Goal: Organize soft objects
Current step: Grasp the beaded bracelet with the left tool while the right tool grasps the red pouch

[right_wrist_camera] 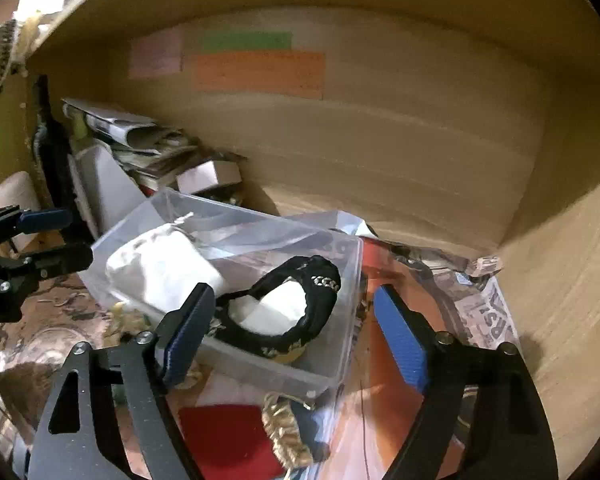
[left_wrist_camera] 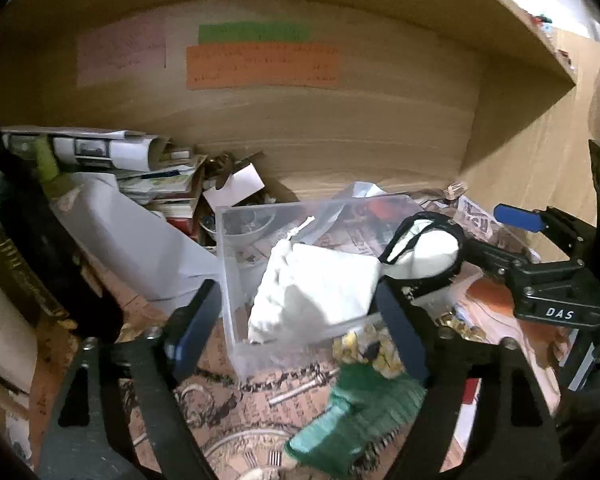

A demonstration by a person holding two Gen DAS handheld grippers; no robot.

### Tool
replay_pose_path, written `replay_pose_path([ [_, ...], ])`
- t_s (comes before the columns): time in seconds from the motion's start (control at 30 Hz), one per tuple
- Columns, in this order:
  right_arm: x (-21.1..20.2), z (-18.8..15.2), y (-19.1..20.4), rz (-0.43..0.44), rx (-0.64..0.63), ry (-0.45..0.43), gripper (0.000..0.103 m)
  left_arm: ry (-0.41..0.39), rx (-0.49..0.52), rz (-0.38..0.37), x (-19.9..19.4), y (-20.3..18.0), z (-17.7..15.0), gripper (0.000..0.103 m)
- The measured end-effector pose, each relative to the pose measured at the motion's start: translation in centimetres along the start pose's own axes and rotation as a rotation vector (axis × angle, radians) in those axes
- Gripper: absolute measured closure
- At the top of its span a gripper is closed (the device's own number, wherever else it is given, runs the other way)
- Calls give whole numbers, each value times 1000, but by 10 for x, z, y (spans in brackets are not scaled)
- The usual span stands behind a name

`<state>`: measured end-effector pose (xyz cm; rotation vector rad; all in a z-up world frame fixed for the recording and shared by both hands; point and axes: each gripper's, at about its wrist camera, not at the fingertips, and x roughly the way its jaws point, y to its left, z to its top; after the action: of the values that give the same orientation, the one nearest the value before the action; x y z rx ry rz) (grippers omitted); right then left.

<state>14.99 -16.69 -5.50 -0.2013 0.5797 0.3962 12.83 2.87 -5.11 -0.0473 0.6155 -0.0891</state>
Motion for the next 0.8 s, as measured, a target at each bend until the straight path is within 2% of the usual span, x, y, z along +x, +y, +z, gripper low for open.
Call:
replay_pose_path([
  [0.23, -23, -18, 7, 14, 7, -15, 22, 40, 20, -27, -17, -7, -28, 18],
  [0.47, -25, -52, 8, 47, 48, 63, 22, 112, 27, -61, -18, -18, -67, 20],
  [0.53, -25, -61, 9, 52, 65, 87, 22, 129, 24, -68, -18, -20, -75, 28],
  [0.6, -23, -70, 7, 62, 86, 114, 22, 157, 23, -85, -16, -22, -82, 42],
  [0.8, -16, -93, 3, 90, 137, 187, 22, 181, 25, -106, -14, -31, -97, 69],
])
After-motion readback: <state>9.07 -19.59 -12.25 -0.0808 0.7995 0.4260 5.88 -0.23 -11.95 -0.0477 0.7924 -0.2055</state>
